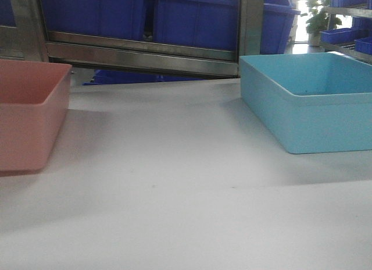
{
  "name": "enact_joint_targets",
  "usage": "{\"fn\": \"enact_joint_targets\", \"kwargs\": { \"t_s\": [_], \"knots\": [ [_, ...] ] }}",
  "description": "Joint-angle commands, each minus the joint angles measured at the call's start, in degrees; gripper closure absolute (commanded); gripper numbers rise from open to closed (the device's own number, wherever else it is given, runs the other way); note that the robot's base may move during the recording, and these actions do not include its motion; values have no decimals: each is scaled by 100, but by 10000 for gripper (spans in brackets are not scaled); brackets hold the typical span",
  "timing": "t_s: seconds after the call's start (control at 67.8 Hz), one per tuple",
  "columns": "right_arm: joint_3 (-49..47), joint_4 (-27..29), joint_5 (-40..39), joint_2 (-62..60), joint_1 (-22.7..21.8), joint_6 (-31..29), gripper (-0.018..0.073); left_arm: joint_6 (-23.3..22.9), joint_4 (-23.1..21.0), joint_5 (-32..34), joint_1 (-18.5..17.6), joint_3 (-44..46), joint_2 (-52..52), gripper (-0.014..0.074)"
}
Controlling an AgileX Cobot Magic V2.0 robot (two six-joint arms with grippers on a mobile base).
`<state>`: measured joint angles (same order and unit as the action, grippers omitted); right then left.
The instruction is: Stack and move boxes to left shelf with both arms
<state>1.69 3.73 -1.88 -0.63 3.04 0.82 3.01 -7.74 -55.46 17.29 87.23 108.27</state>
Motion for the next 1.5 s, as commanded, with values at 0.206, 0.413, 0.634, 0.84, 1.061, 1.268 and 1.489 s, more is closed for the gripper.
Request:
{"fn": "enact_joint_targets", "kwargs": {
  "t_s": [0.206, 0.413, 0.634, 0.84, 1.061, 1.268, 1.489],
  "knots": [
    [-136, -29, -497, -104, -12, -31, 504, -557, -762, -35, -1093, 219, -1154, 598],
    [-136, -29, -502, -104, -12, -31, 504, -1202, -957, 214, -2327, 52, -1210, 598],
    [-136, -29, -502, -104, -12, -31, 504, -2148, -677, 1131, -3164, -848, -1210, 598],
    [-136, -29, -502, -104, -12, -31, 504, -2841, -568, 1984, -3717, -1575, -1210, 598],
    [-136, -29, -502, -104, -12, -31, 504, -3826, 175, 2615, -4035, -1947, -1199, 598],
    [-136, -29, -502, -104, -12, -31, 504, -3959, 487, 2494, -4035, -1997, -1122, 598],
    [-136, -29, -502, -104, -12, -31, 504, -3968, 401, 2566, -4049, -2009, -1122, 598]
  ]
}}
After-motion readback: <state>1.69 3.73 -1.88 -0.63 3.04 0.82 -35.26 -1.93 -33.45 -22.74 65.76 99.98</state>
